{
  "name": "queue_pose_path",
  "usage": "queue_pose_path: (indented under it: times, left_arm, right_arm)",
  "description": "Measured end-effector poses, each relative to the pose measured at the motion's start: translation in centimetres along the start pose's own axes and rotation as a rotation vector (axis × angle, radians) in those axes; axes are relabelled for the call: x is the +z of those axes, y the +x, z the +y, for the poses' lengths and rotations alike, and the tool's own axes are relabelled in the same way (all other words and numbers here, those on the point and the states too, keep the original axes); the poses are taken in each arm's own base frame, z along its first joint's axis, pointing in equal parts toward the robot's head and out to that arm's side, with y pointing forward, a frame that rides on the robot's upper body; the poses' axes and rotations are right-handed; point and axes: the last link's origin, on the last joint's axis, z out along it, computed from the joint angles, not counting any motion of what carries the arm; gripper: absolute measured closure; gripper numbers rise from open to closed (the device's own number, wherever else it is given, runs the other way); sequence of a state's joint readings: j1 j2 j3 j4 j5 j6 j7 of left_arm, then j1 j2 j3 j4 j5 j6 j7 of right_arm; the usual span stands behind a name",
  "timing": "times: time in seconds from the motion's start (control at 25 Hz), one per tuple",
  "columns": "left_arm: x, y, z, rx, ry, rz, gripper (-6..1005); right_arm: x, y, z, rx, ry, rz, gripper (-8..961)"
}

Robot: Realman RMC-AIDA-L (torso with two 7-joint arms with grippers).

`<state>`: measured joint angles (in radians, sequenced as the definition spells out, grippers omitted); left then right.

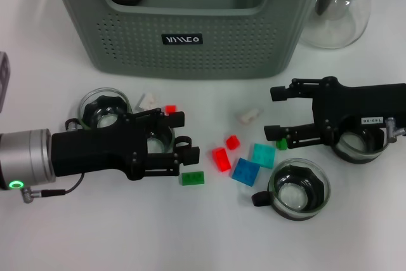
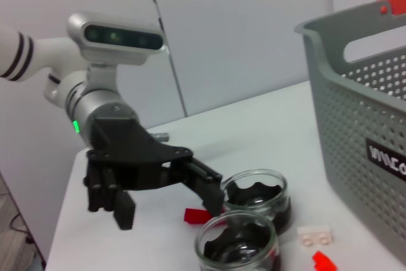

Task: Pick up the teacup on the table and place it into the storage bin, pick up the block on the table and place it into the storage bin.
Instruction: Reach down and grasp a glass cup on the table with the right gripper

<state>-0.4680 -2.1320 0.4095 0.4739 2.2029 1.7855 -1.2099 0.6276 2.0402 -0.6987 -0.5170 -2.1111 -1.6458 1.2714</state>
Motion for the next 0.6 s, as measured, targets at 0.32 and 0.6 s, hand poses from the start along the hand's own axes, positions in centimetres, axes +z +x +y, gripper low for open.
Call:
queue_pose_path:
  times: [0.32,0.6]
  left_arm:
    - [-0.02,-0.03,0.02,-0.003,0.0,0.001,138]
    - [0.02,0.06,0.08,-0.003,-0.006,0.003,138]
  right_arm:
    - [-0.18,0.04,-0.53,0.021,0.032,0.009,70]
    - [-0.49,-0.04,-0.35,-0.002,0.018,0.012,70]
